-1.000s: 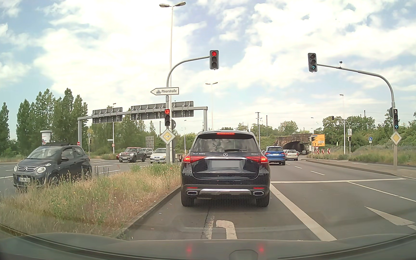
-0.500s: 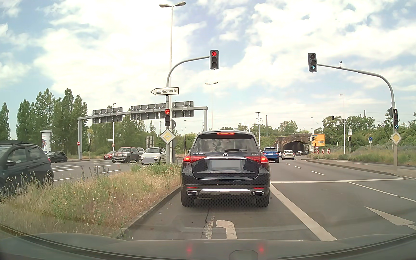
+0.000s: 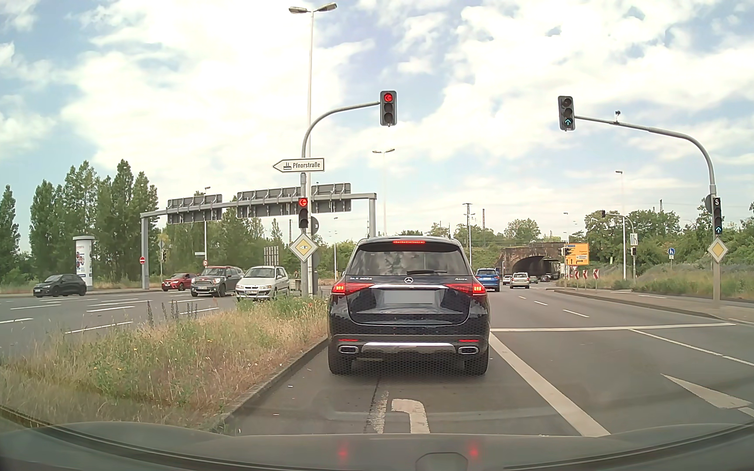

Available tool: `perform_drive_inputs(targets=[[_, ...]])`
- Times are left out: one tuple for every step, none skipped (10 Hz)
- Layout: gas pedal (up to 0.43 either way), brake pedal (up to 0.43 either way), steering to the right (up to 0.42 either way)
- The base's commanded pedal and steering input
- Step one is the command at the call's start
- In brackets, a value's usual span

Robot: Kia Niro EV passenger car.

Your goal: Follow the waypoints while adhering to traffic rules and regulations

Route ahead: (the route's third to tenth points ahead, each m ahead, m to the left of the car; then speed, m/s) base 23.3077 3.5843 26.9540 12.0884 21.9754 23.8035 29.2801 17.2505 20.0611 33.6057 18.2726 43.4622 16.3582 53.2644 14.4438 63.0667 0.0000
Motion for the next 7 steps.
perform_drive_inputs(targets=[[0.0, 0.299, 0.004], [0.0, 0.299, 0.004], [0.0, 0.299, 0.004], [0.0, 0.299, 0.004], [0.0, 0.299, 0.004], [0.0, 0.299, 0.004], [0.0, 0.299, 0.004]])
